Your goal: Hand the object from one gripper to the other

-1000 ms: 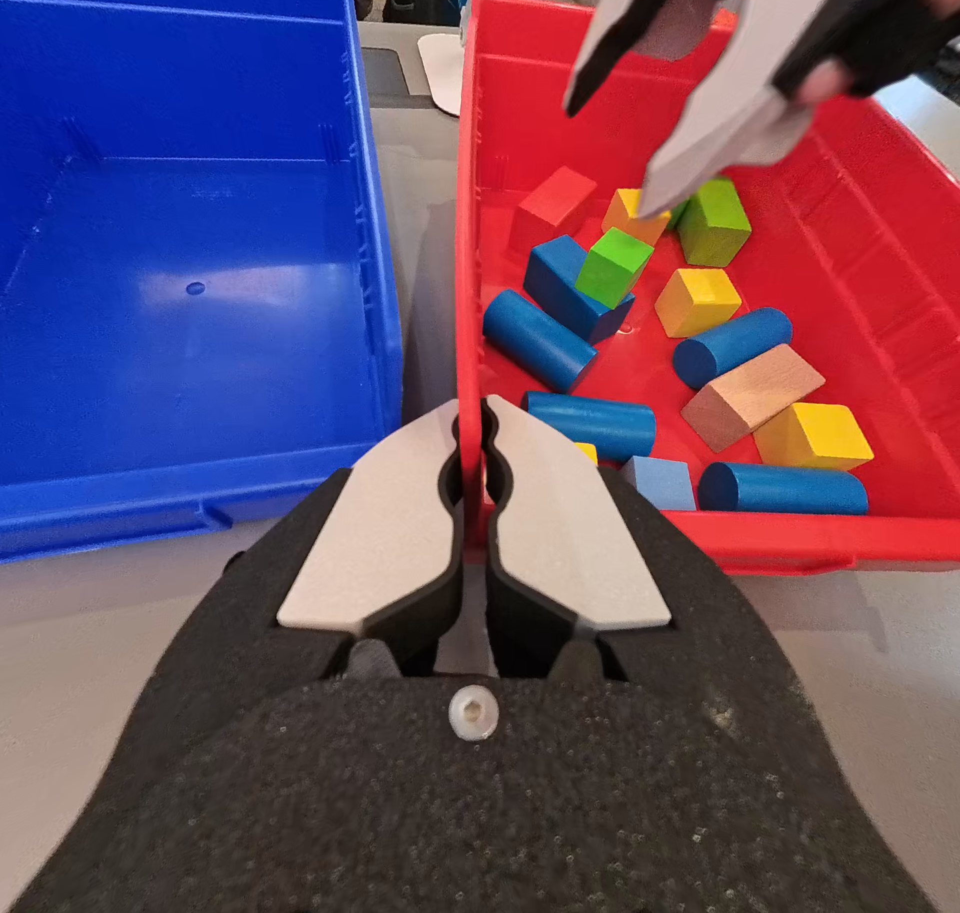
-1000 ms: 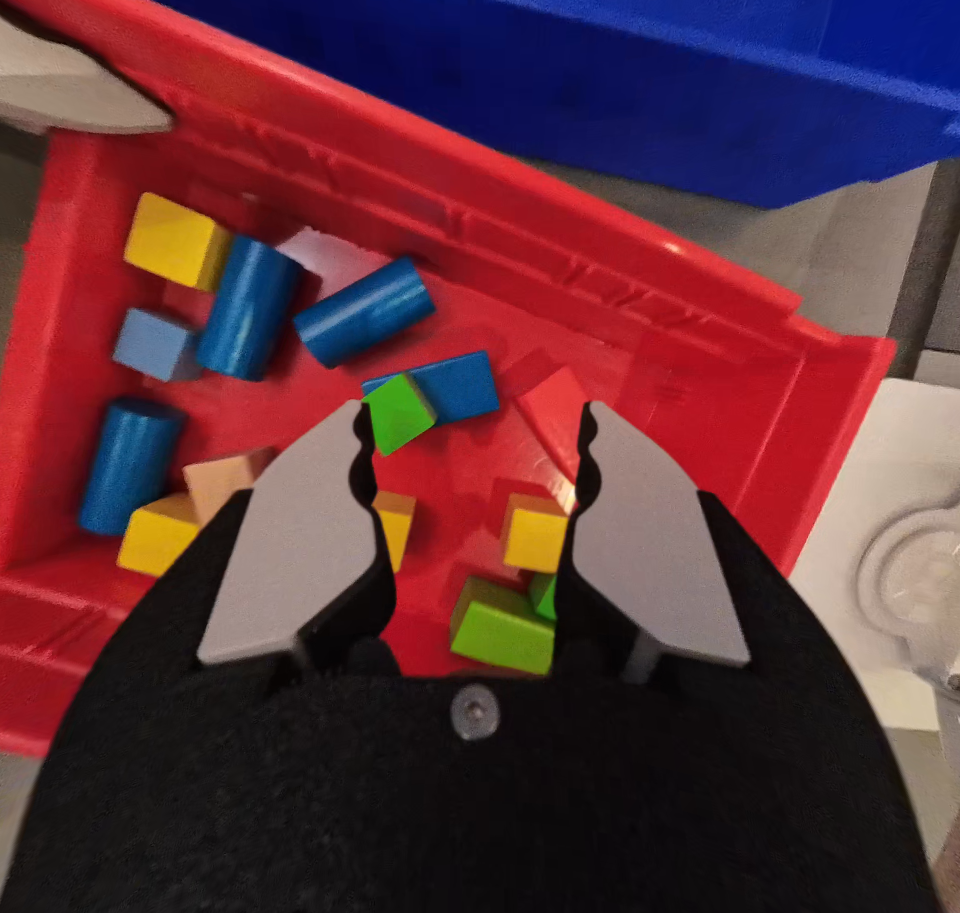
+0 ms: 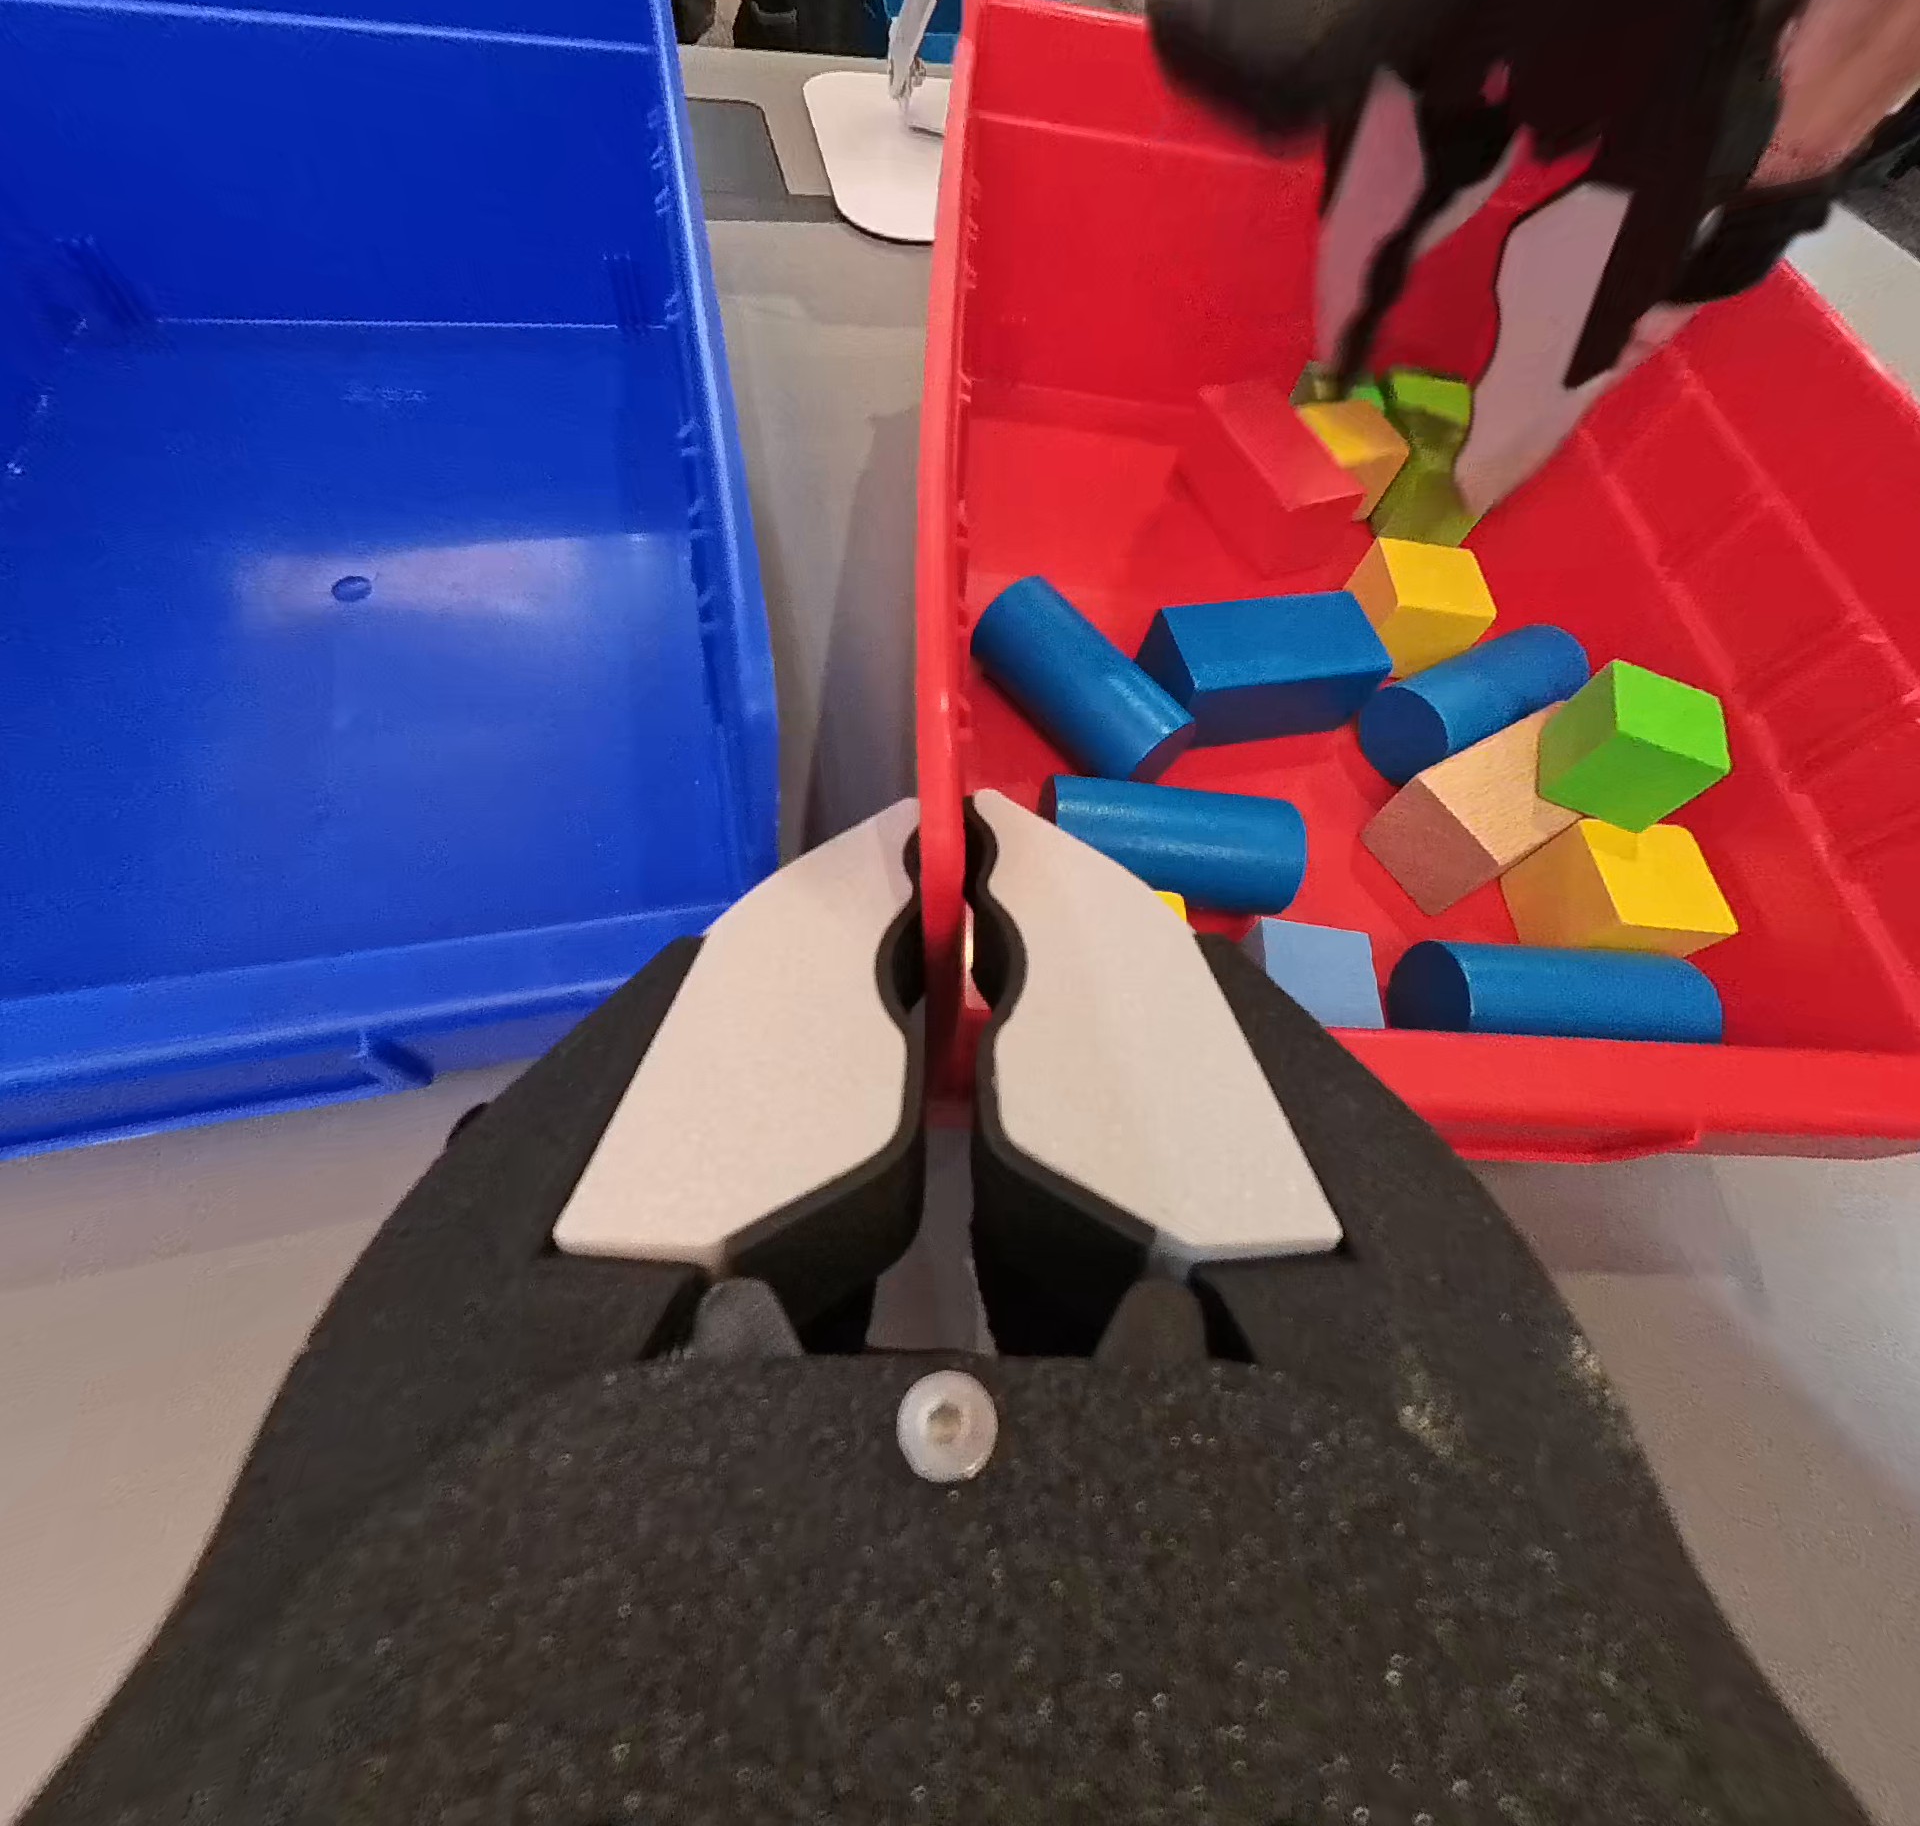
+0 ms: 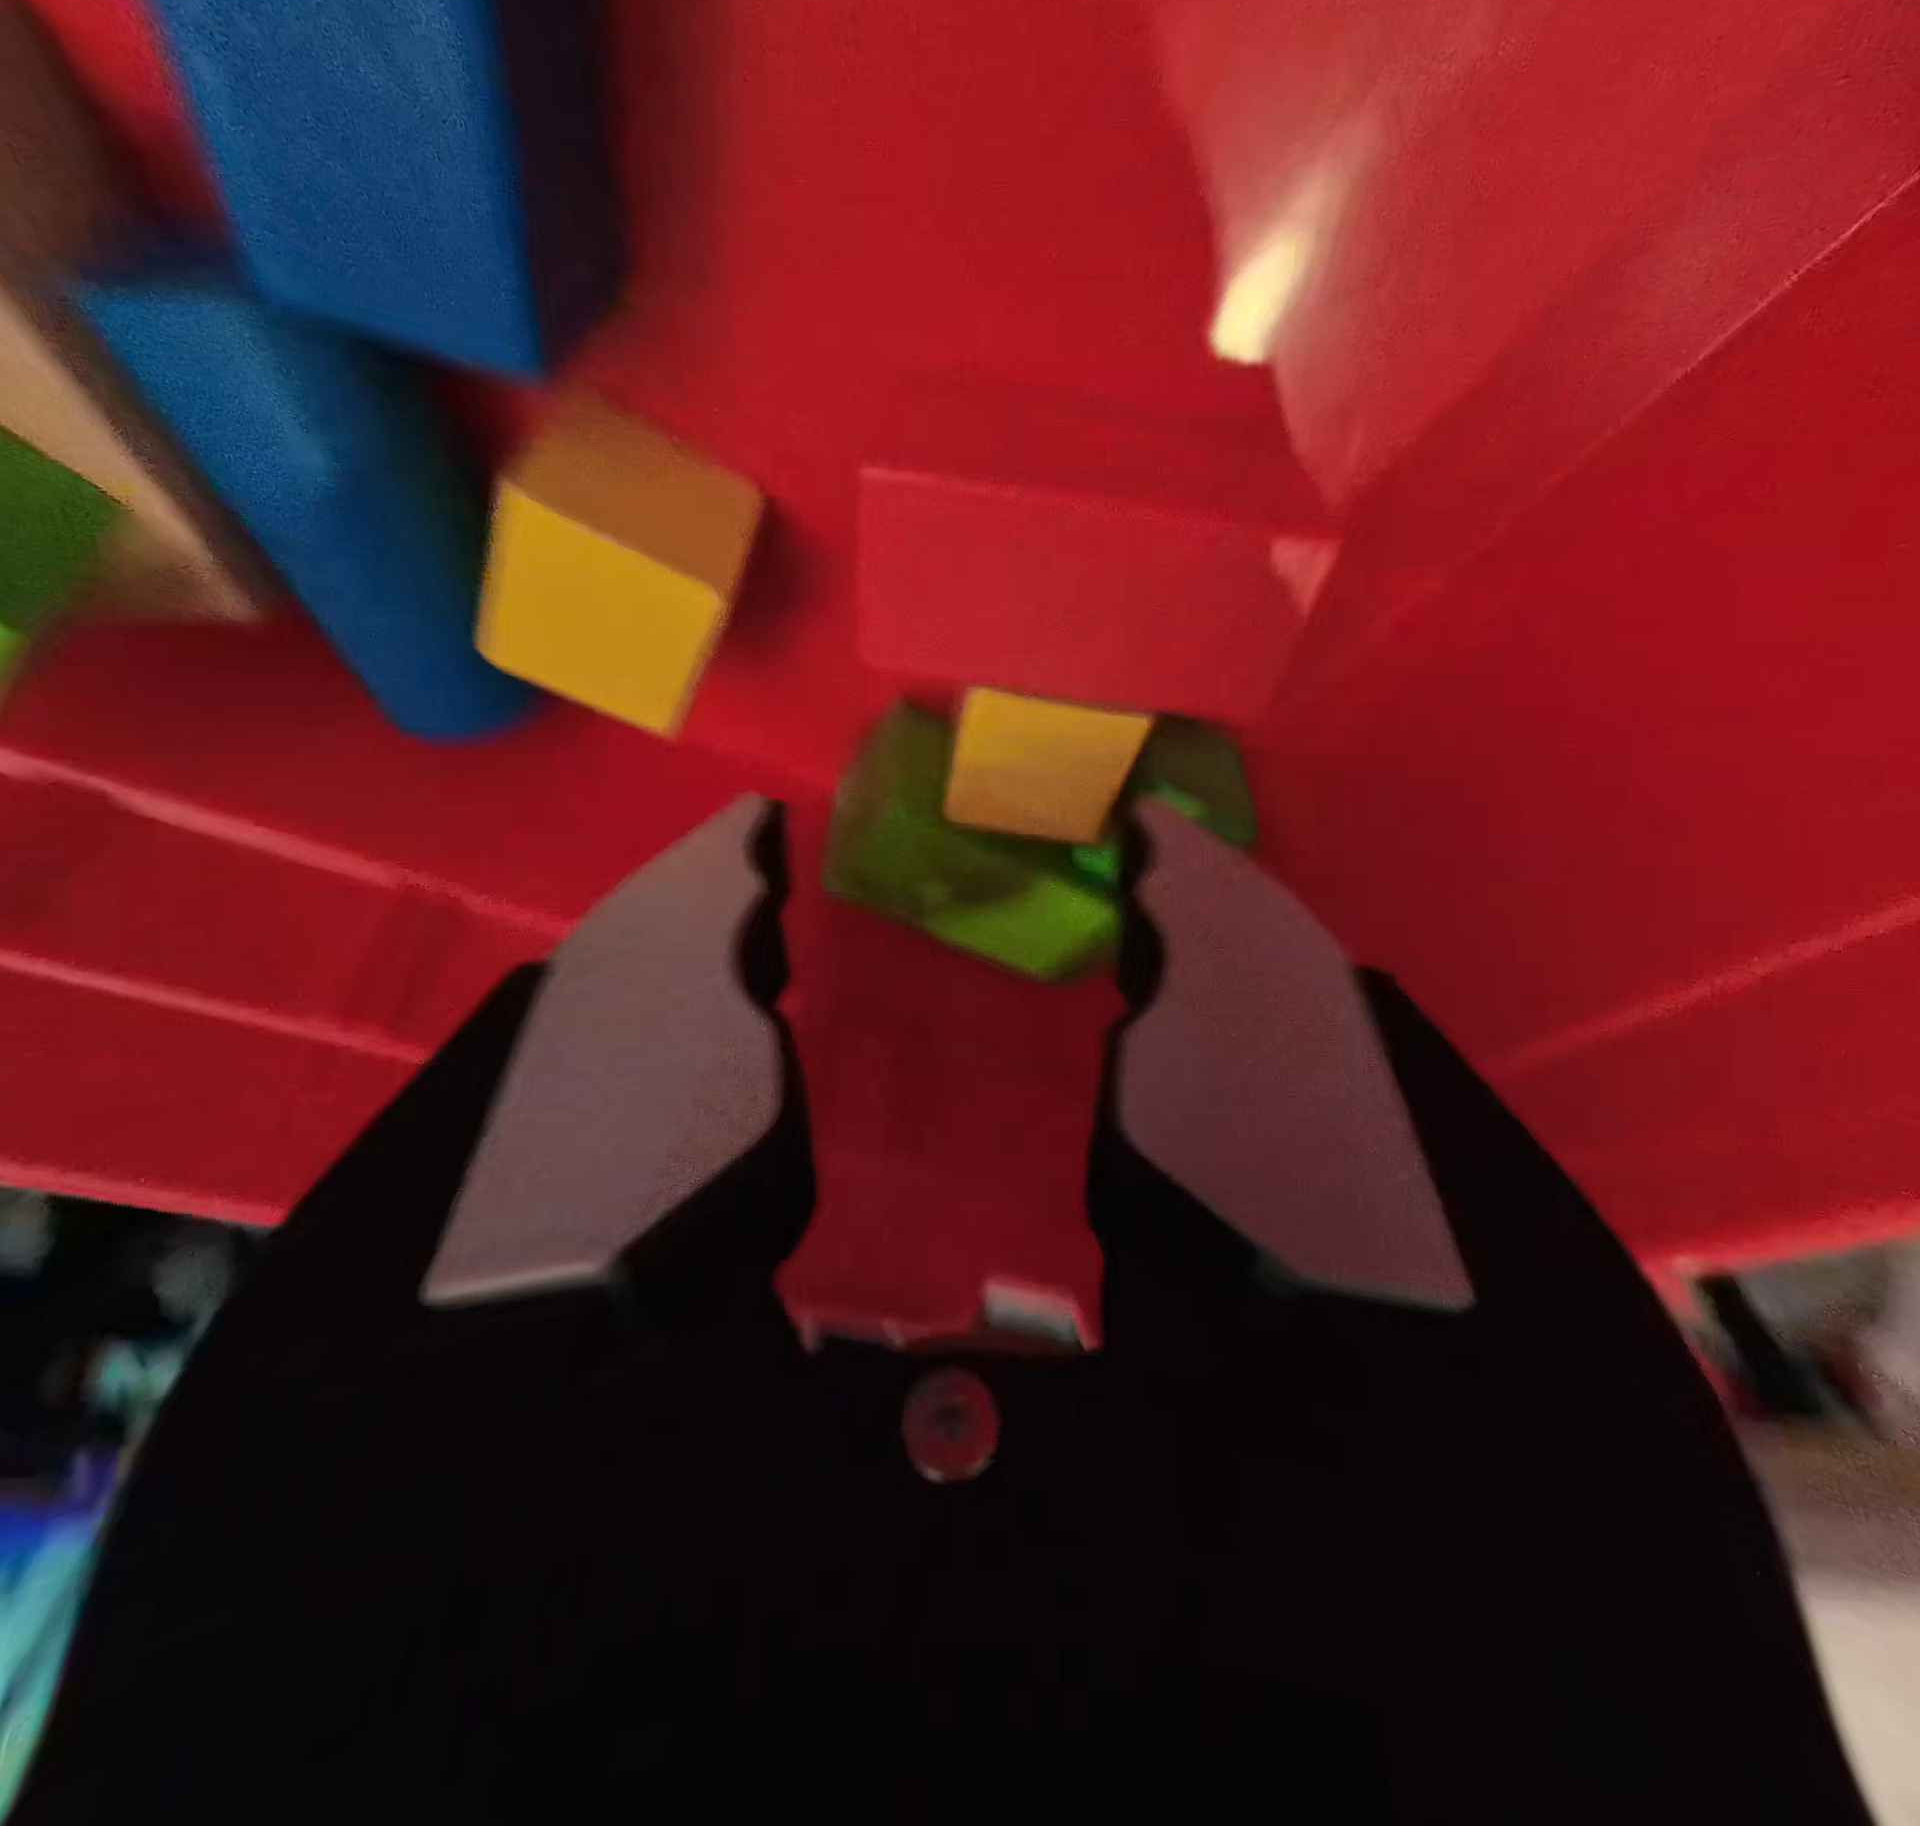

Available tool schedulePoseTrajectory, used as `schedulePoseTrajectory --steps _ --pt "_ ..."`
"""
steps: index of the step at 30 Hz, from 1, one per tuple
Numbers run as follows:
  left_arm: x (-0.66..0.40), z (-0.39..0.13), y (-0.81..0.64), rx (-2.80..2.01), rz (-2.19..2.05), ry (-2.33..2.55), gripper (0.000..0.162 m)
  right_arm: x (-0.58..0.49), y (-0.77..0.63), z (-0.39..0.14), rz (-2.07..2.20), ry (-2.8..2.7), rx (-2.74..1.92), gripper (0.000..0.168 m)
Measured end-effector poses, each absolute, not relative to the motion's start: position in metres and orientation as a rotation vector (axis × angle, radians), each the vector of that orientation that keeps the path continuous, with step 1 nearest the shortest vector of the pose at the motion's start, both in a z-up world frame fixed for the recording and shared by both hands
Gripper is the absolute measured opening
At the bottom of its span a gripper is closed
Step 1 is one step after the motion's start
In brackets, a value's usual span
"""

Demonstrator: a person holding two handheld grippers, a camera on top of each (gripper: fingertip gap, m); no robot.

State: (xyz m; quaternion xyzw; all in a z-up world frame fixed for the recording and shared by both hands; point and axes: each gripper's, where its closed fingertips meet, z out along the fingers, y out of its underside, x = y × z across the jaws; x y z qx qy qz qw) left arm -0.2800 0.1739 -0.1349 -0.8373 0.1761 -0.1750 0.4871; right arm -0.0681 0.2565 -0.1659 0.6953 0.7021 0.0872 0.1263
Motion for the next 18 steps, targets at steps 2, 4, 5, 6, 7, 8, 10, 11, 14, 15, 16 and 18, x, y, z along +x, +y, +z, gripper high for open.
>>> schedulePoseTrajectory --steps 2,4,5,6,7,8,10,11,14,15,16,18 --pt "-0.28 -0.135 0.173 -2.035 -0.423 0.429 0.003 -0.126 0.227 -0.152 -0.502 1.989 2.25 0.061" --pt "-0.28 -0.135 0.173 -2.035 -0.424 0.43 0.003 -0.115 0.25 -0.147 -0.324 2.04 2.347 0.062" --pt "-0.28 -0.135 0.173 -2.035 -0.425 0.43 0.003 -0.103 0.269 -0.145 -0.129 2.09 2.397 0.059" --pt "-0.28 -0.135 0.173 -2.035 -0.424 0.43 0.003 -0.091 0.279 -0.143 0.022 2.108 2.407 0.058" --pt "-0.28 -0.135 0.173 -2.035 -0.424 0.43 0.003 -0.078 0.284 -0.143 0.185 2.079 2.404 0.064" --pt "-0.28 -0.135 0.173 -2.035 -0.425 0.43 0.003 -0.068 0.286 -0.145 0.318 2.033 2.383 0.065" --pt "-0.28 -0.135 0.173 -2.036 -0.426 0.428 0.003 -0.055 0.284 -0.151 0.523 1.969 2.35 0.059" --pt "-0.279 -0.135 0.173 -2.032 -0.427 0.43 0.003 -0.045 0.284 -0.155 0.643 1.913 2.313 0.051" --pt "-0.278 -0.135 0.173 -2.033 -0.424 0.434 0.003 -0.034 0.281 -0.156 0.816 1.722 2.334 0.034" --pt "-0.278 -0.135 0.173 -2.034 -0.426 0.432 0.003 -0.038 0.269 -0.161 0.668 1.669 2.36 0.011" --pt "-0.278 -0.135 0.173 -2.033 -0.426 0.432 0.003 -0.041 0.262 -0.164 0.53 1.614 2.413 0.0" --pt "-0.278 -0.135 0.173 -2.033 -0.426 0.433 0.003 -0.056 0.255 -0.162 0.17 1.499 2.548 0.065"
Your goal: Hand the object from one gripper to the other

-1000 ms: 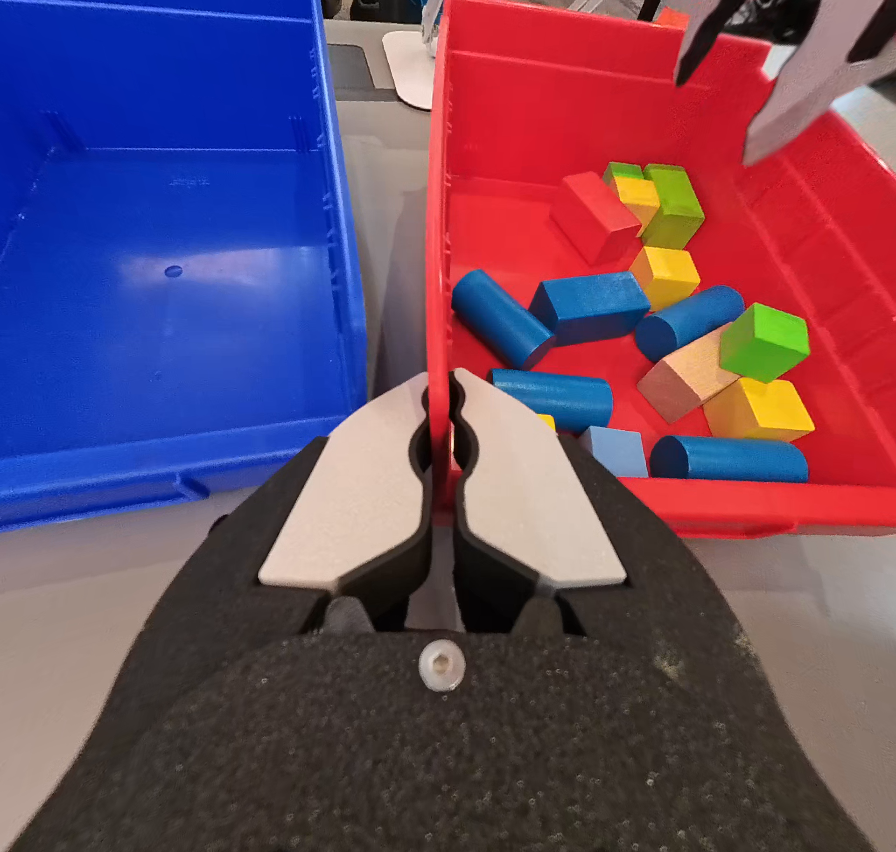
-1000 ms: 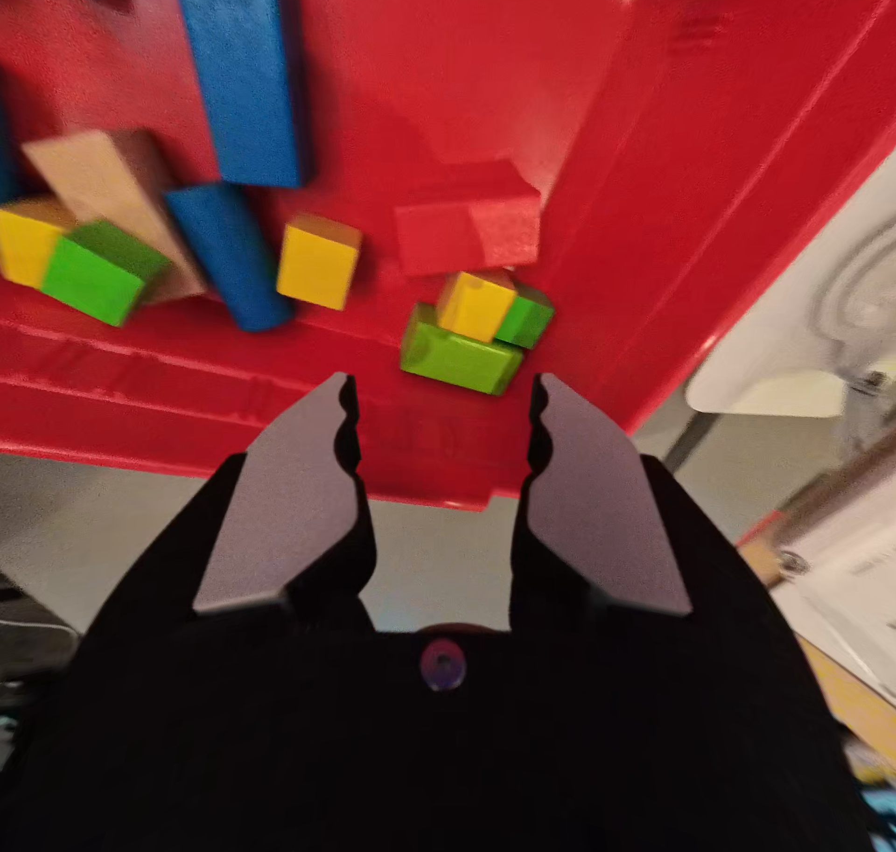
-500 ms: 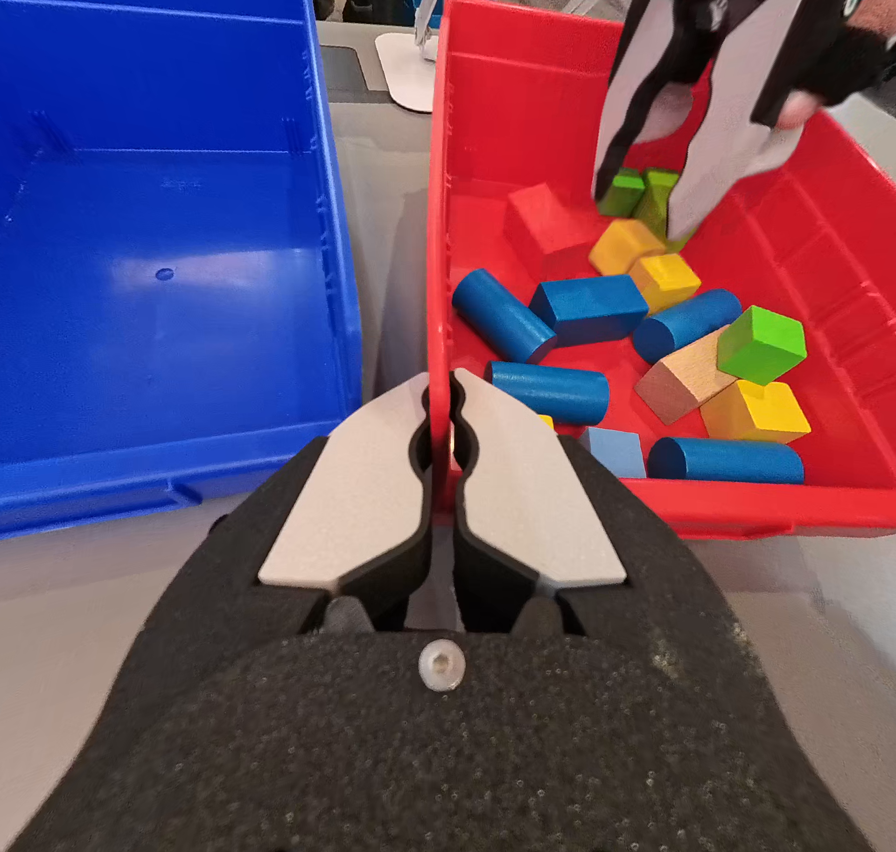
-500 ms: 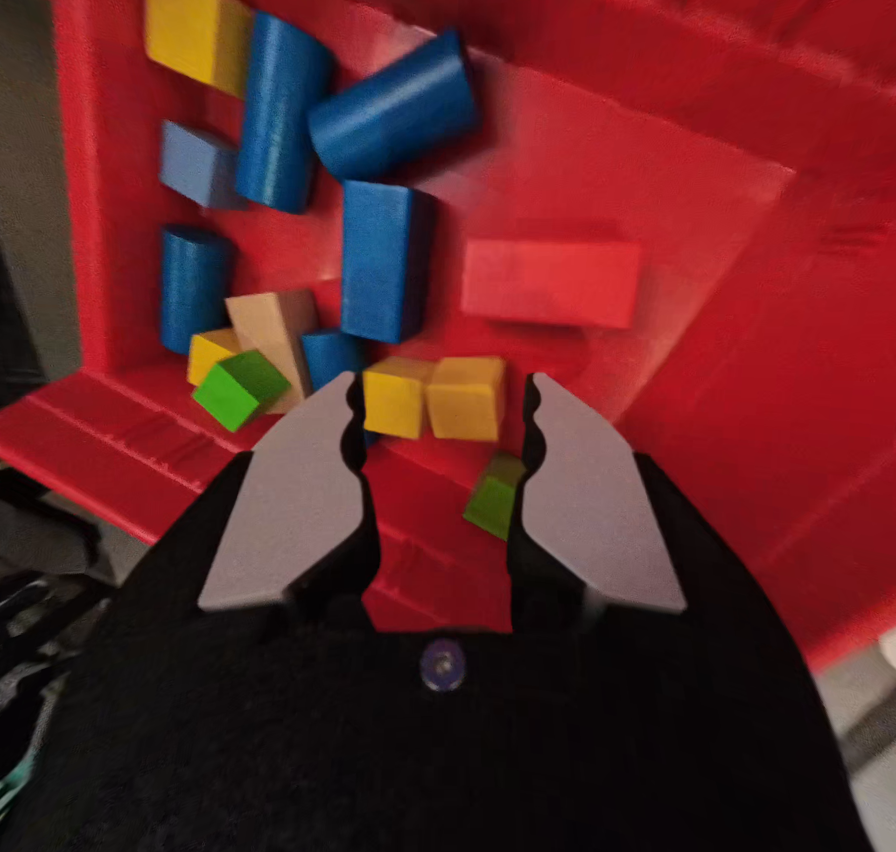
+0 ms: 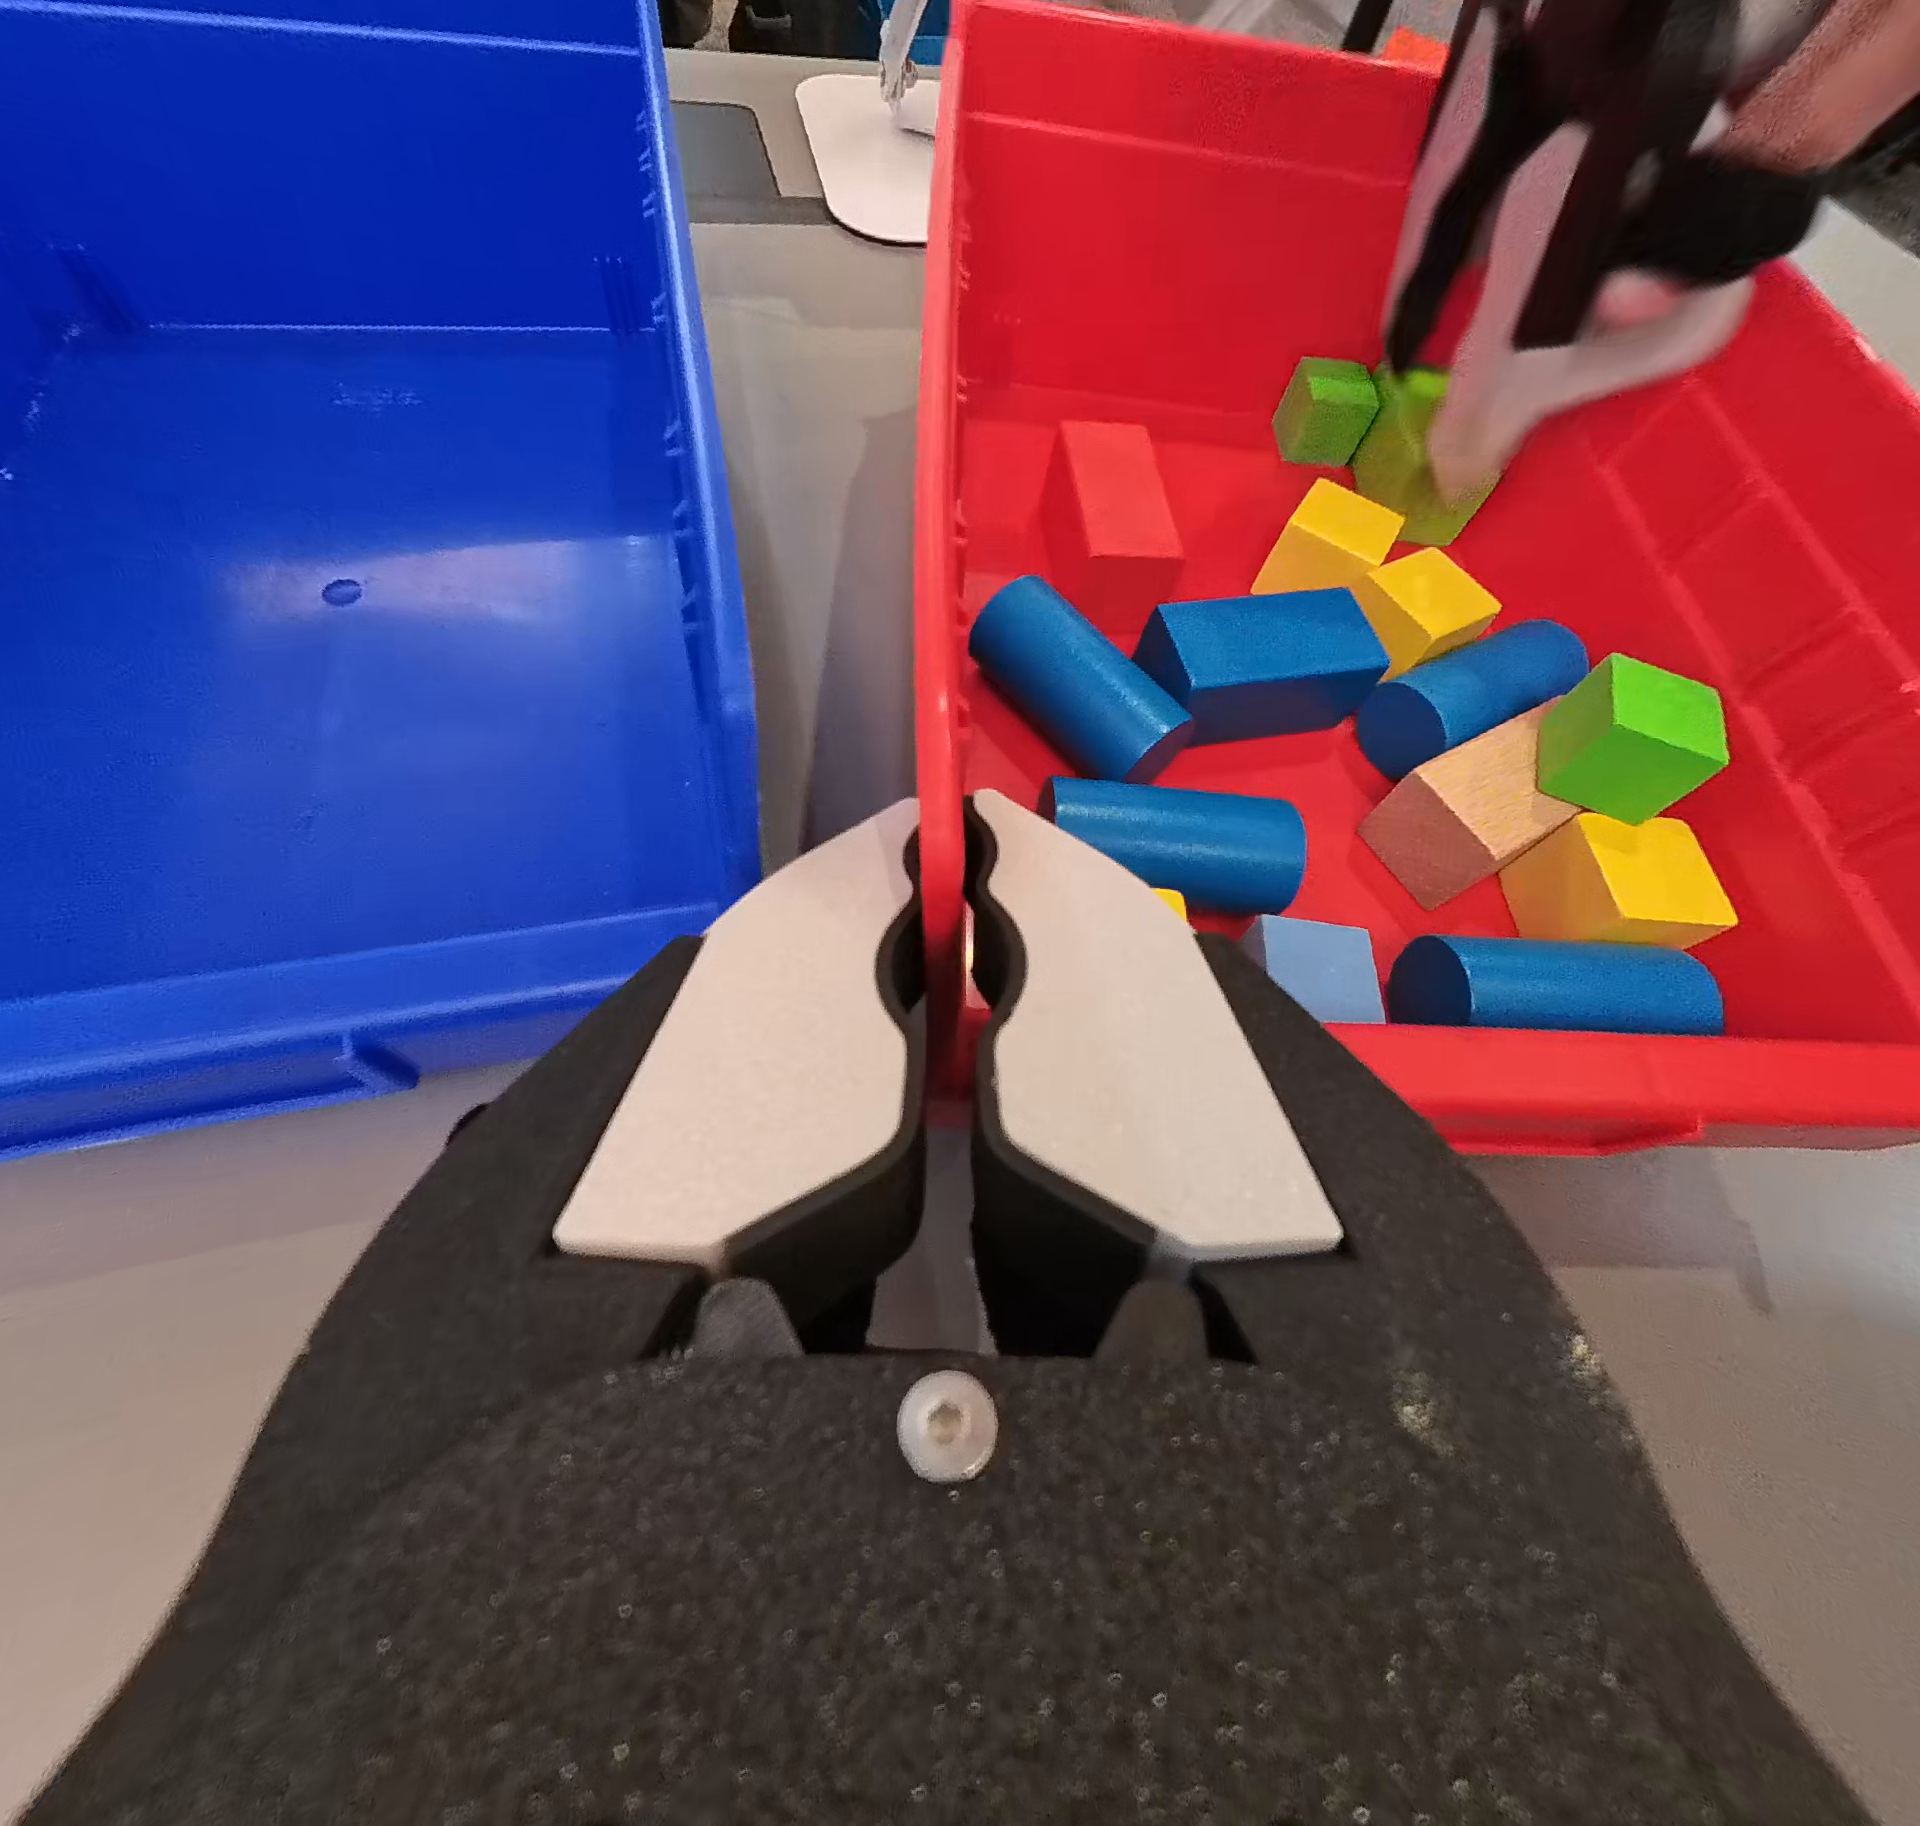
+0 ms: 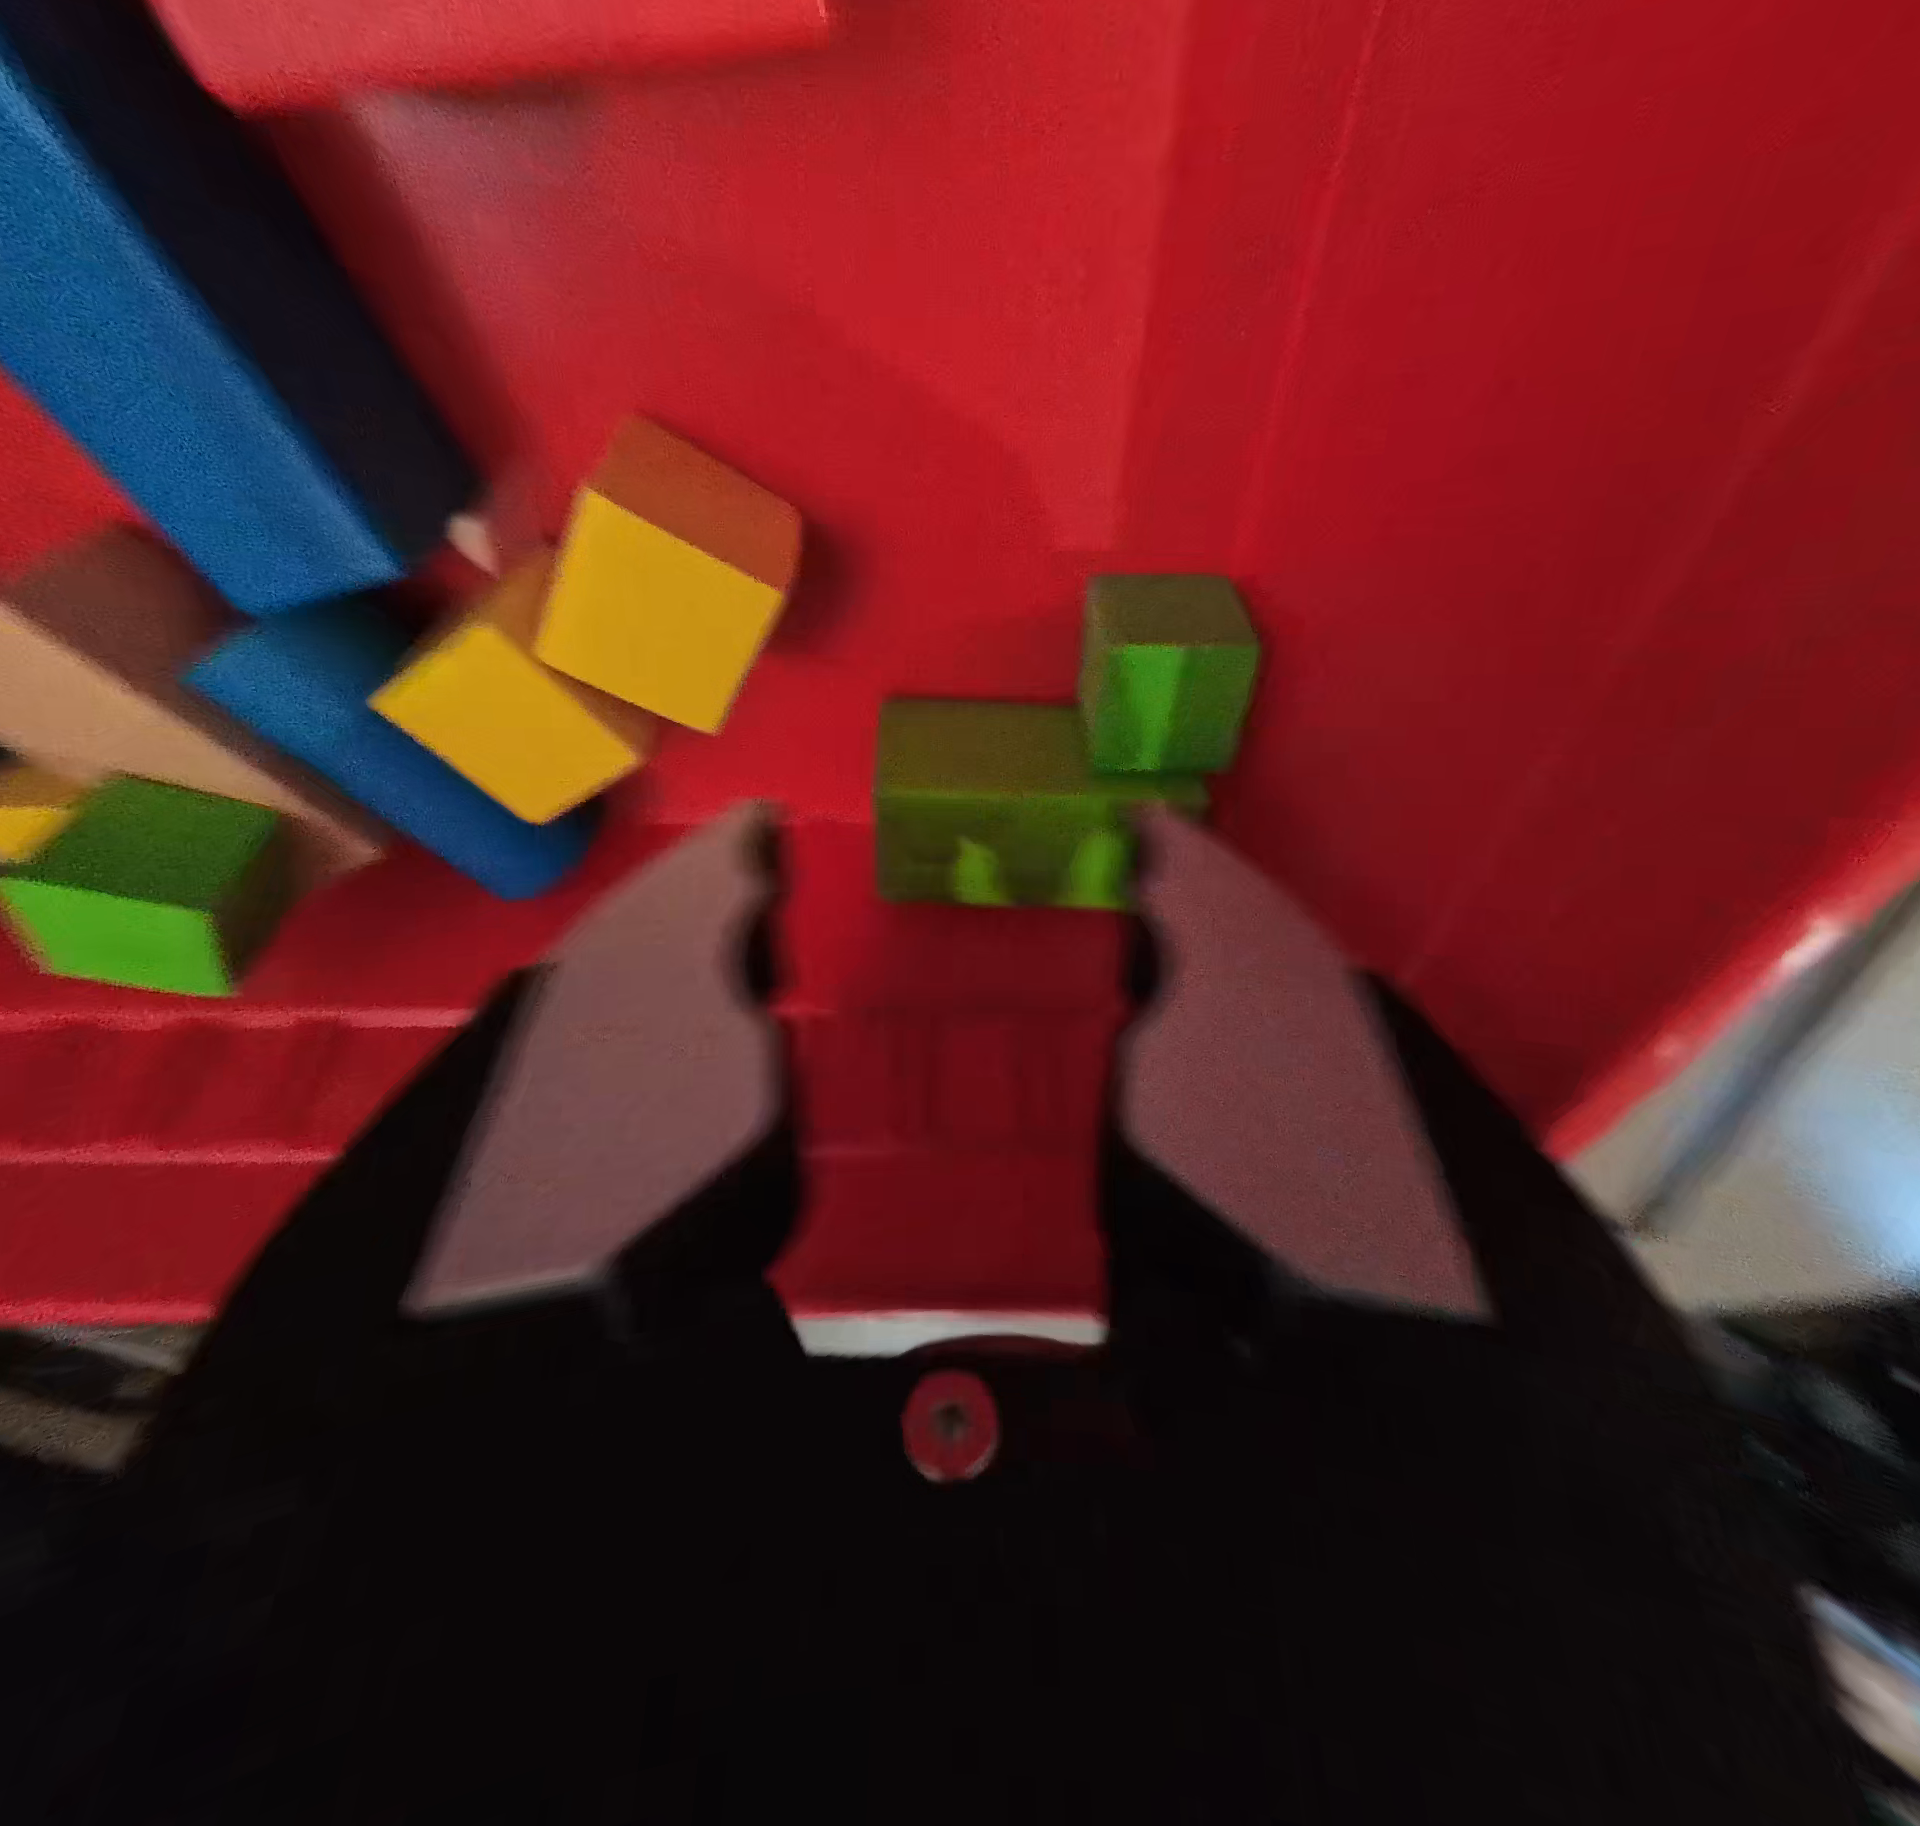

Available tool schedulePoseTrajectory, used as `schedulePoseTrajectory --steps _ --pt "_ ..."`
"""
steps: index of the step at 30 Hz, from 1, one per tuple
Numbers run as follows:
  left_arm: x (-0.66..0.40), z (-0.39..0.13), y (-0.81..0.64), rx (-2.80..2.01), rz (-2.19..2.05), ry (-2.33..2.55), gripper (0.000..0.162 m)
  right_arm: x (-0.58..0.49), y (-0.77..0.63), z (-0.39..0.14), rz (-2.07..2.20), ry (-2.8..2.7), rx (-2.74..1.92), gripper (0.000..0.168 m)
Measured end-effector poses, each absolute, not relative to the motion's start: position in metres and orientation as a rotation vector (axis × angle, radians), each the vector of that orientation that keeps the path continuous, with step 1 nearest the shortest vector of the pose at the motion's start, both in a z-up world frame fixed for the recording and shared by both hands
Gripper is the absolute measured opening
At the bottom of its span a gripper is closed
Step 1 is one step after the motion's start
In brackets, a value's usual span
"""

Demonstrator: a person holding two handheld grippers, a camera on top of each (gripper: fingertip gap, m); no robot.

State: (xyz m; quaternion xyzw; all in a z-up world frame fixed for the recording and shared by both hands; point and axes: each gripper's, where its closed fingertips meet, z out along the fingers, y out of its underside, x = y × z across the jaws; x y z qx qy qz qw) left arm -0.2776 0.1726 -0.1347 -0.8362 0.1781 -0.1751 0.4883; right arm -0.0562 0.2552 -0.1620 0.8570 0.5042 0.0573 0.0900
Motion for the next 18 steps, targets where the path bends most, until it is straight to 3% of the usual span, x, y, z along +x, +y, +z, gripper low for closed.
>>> schedulePoseTrajectory --steps 2,4,8,11,15,17,18 --pt "-0.278 -0.135 0.172 -2.031 -0.43 0.432 0.003 -0.092 0.218 -0.148 -0.421 1.291 2.502 0.109" --pt "-0.278 -0.135 0.172 -2.031 -0.432 0.432 0.003 -0.072 0.236 -0.151 -0.183 1.405 2.56 0.092" --pt "-0.276 -0.135 0.171 -2.033 -0.445 0.435 0.003 -0.049 0.25 -0.159 0.302 1.646 2.438 0.102" --pt "-0.274 -0.135 0.171 -2.032 -0.442 0.438 0.003 -0.038 0.252 -0.172 0.531 1.613 2.325 0.092" --pt "-0.273 -0.135 0.17 -2.032 -0.432 0.443 0.003 -0.04 0.227 -0.186 0.396 1.448 2.282 0.133" --pt "-0.273 -0.135 0.169 -2.032 -0.43 0.443 0.003 -0.064 0.216 -0.177 0.068 1.424 2.364 0.143" --pt "-0.273 -0.135 0.169 -2.031 -0.438 0.447 0.003 -0.087 0.21 -0.164 -0.212 1.415 2.412 0.134"
